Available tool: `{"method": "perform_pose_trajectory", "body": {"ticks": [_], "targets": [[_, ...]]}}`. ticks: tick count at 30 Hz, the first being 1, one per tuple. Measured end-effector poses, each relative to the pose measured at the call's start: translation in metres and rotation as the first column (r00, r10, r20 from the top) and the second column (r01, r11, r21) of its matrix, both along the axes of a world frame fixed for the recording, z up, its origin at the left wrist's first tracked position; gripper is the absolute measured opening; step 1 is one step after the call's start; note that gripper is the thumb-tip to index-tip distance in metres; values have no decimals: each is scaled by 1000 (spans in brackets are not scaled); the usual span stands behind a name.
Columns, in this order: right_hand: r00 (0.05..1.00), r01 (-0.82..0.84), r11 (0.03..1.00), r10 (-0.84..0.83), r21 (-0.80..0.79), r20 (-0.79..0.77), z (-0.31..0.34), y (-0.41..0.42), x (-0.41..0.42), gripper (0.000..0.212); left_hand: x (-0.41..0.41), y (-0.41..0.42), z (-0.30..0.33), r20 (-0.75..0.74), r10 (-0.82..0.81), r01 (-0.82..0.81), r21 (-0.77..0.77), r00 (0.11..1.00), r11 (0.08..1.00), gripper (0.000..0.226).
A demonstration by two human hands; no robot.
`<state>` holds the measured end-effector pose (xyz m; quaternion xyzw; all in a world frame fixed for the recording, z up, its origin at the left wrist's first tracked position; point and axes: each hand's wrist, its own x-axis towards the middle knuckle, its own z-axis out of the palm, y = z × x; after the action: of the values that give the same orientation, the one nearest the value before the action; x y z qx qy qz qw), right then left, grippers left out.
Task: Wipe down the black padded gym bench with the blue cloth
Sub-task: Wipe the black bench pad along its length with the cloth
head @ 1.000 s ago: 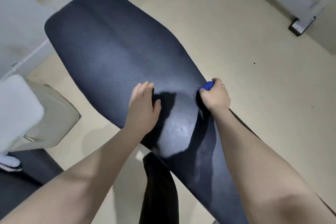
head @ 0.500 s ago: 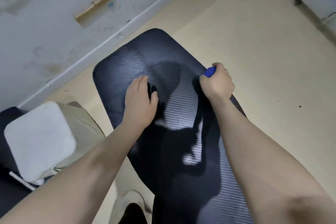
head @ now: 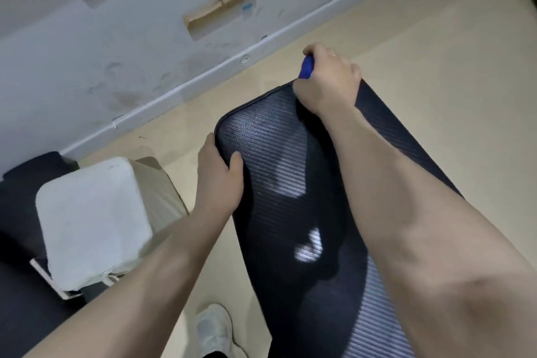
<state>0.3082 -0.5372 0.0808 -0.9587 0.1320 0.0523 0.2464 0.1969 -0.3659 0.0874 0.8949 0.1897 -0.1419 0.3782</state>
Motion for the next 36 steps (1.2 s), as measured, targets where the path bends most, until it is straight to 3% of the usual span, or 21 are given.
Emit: {"method": "perform_pose_trajectory", "body": {"ticks": [2, 3, 5, 6, 8, 10, 13, 16, 21, 26, 33, 36], "targets": [[972, -232, 973, 231, -18, -30, -1, 39, 2, 42, -2, 3, 2, -133, 197, -225, -254, 971, 941, 52], [948, -314, 949, 313, -5, -53, -1, 56, -1, 40, 0, 5, 3, -214, 310, -371, -379, 926, 848, 52], [903, -424, 905, 424, 16, -71, -1, 79, -12, 39, 2, 12, 6, -363, 498, -611, -564, 787, 555, 50], [879, -472, 881, 472, 15, -62, 0, 85, -18, 39, 3, 16, 9, -407, 550, -667, -603, 729, 438, 48], [817, -574, 819, 573, 3, -61, 3, 92, -27, 40, 2, 25, 13, -446, 608, -730, -577, 657, 365, 45], [704, -708, 706, 704, -15, -95, 10, 98, -34, 41, -4, 30, 20, -451, 638, -767, -510, 624, 390, 47], [406, -914, 399, 887, -77, -219, 21, 110, -60, 41, -18, 37, 37, -427, 639, -768, -391, 640, 507, 53], [224, -973, 188, 901, -132, -372, 29, 116, -104, 36, -30, 43, 53, -445, 550, -698, -310, 706, 646, 58], [240, -967, 152, 820, -206, -519, 31, 118, -193, 36, -69, 36, 70, -388, 385, -506, -285, 838, 814, 50], [297, -944, 133, 735, -301, -610, 26, 119, -289, 32, -153, 22, 62, -556, 310, -544, -323, 771, 774, 59], [292, -956, 199, 722, -216, -627, 26, 59, -442, 27, -273, 5, 40, -605, 117, -412, -375, 787, 830, 68], [338, -940, 210, 695, -270, -635, 33, 31, -493, 3, -314, -18, 41, -641, 19, -395, -450, 768, 801, 45]]}}
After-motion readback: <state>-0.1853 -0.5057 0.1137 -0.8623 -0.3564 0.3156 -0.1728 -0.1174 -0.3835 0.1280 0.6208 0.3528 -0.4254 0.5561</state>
